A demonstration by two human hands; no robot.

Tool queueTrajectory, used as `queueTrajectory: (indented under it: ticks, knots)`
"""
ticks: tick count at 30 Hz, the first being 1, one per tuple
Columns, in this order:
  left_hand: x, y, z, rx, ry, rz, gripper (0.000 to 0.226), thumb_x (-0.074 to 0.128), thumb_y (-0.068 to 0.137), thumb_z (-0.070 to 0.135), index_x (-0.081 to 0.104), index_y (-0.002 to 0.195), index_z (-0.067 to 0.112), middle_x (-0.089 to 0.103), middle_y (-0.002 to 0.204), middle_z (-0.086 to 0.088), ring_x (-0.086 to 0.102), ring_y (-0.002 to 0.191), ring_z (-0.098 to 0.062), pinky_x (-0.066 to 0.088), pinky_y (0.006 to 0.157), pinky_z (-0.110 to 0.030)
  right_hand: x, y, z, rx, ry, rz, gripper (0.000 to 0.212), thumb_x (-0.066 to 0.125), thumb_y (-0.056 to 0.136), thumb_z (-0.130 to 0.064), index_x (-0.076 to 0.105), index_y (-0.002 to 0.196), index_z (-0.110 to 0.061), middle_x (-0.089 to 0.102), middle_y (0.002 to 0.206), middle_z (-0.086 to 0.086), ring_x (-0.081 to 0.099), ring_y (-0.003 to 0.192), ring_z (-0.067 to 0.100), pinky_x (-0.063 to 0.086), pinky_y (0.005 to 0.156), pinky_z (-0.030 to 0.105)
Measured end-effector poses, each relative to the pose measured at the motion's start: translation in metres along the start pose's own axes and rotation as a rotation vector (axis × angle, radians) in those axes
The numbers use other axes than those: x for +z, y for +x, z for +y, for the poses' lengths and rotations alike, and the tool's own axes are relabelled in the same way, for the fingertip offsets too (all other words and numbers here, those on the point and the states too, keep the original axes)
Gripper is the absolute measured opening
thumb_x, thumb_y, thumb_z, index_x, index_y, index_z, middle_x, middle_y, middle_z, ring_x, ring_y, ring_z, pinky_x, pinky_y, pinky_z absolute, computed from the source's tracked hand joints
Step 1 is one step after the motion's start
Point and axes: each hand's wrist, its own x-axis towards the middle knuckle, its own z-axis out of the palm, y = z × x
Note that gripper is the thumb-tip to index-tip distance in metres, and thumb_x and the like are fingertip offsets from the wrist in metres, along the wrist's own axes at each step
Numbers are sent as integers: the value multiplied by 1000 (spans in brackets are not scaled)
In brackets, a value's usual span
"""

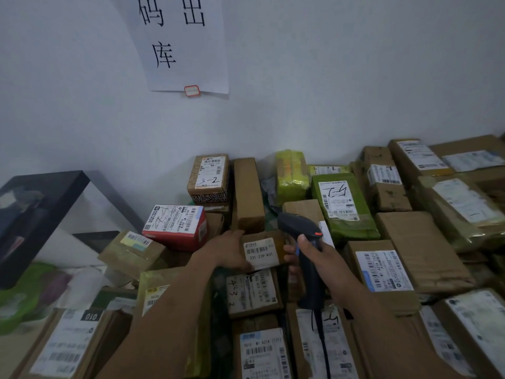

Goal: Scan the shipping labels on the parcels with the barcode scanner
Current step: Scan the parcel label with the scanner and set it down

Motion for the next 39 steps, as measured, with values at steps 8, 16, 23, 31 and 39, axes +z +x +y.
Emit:
queueTrajectory:
  ticks: [8,16,23,31,39]
  knots:
    - [34,5,3,23,283,230,95,77,79,37,21,154,21,34,150,-8,35,135,-28,40,108,-42,-3,-2,-4,29,-31,27,39,57,91,-43,69,109,-11,76,98,7,72,94,27,59,83,38]
    - [37,0,13,64,349,274,59,57,93,21,37,149,20,34,154,-7,38,132,-31,37,109,-42,-6,-11,-7,-8,-36,57,37,57,91,-41,72,100,-9,76,91,10,73,85,24,58,64,25]
    - [40,-33,92,183,-397,411,34,56,100,28,57,132,18,55,120,5,53,114,-14,40,90,-22,-40,-27,-2,-51,100,381,46,61,78,-57,71,96,-16,76,95,4,69,94,24,53,90,43]
    - [79,-43,120,23,-973,45,48,62,94,39,45,139,36,58,136,3,57,119,-18,49,103,-40,-48,-42,-6,47,121,261,43,64,74,-54,71,94,-18,75,105,3,69,100,24,51,97,48]
    - [73,-75,83,-29,-1490,144,55,70,90,25,44,133,45,59,128,-2,63,110,-28,58,86,-48,-15,-54,-22,-72,138,136,54,65,71,-55,67,108,-15,74,106,10,70,102,29,51,96,52]
